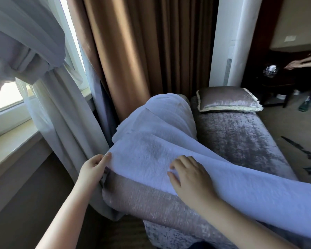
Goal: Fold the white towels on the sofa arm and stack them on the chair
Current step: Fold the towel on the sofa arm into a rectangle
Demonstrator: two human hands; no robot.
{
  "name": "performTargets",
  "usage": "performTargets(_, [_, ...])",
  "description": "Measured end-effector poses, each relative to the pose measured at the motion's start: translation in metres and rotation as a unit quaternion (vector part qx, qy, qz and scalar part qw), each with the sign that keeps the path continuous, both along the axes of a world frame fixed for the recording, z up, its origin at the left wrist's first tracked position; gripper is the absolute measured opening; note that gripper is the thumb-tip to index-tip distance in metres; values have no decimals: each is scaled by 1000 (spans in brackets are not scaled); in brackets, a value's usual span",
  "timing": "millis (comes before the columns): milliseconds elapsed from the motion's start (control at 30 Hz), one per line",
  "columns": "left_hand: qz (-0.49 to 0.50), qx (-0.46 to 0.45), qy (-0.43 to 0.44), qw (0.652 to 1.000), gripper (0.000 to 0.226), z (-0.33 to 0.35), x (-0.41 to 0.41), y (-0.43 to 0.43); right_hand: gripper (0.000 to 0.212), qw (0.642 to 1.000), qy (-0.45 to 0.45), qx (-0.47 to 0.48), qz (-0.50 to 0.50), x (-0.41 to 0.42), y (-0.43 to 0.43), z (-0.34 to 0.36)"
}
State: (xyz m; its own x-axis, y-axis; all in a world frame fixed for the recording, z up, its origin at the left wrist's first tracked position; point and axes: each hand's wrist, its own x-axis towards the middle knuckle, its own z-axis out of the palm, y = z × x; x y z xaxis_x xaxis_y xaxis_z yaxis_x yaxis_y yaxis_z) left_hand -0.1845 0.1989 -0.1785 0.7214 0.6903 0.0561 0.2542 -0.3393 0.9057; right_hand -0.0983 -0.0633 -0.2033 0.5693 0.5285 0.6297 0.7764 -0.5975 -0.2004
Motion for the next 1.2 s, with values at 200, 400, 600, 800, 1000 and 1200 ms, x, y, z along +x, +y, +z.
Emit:
performTargets(200, [-20, -56, -16, 998, 31, 3, -8, -4, 26, 996, -70, -10, -51, -32, -41, -27])
performTargets(400, [-52, -83, -63, 993, 27, 15, -10, -2, 23, 995, -89, 35, -33, -34, -39, -31])
performTargets(600, [-66, -142, -82, 984, 24, 11, -32, -1, 24, 993, -112, 22, 2, -47, -46, -35])
performTargets(800, [-13, -123, -19, 992, 18, 1, -28, -8, 22, 995, -87, 25, -35, -43, -53, -37])
performTargets(1000, [-22, -67, -22, 997, 20, 0, -22, -6, 20, 990, -121, 30, -61, -36, -48, -43])
performTargets(1200, [-15, -62, -31, 997, 10, -16, -24, 2, 21, 993, -114, 20, -33, -40, -53, -49])
